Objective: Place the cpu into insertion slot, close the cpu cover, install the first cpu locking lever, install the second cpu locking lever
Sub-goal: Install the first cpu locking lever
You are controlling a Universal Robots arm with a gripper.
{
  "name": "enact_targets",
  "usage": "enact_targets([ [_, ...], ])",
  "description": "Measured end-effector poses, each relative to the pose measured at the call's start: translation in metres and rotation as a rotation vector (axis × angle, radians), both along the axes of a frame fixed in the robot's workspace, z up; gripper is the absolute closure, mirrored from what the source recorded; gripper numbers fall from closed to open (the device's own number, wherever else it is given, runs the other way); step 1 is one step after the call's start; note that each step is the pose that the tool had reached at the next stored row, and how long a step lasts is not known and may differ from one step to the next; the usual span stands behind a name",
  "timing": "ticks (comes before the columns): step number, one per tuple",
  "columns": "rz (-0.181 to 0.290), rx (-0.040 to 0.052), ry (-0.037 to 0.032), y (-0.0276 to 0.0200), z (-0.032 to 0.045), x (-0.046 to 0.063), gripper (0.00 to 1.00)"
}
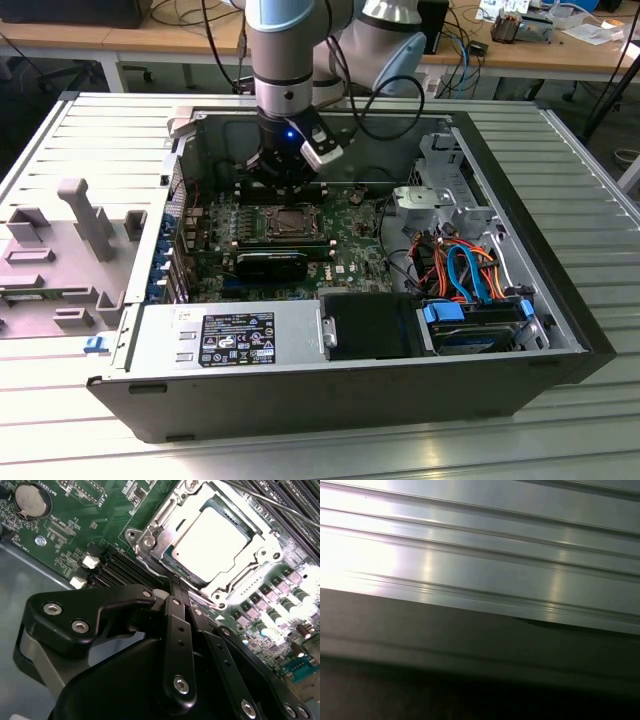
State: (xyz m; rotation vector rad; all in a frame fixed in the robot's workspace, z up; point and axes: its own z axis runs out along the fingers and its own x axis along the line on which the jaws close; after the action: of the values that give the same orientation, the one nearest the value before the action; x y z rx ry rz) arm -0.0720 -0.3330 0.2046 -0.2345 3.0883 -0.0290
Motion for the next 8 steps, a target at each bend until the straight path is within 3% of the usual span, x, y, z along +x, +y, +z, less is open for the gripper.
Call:
enact_targets([
  [8,0.001,-0.0002,0.0003,-0.0001,-0.0008,0.009,0.89],
])
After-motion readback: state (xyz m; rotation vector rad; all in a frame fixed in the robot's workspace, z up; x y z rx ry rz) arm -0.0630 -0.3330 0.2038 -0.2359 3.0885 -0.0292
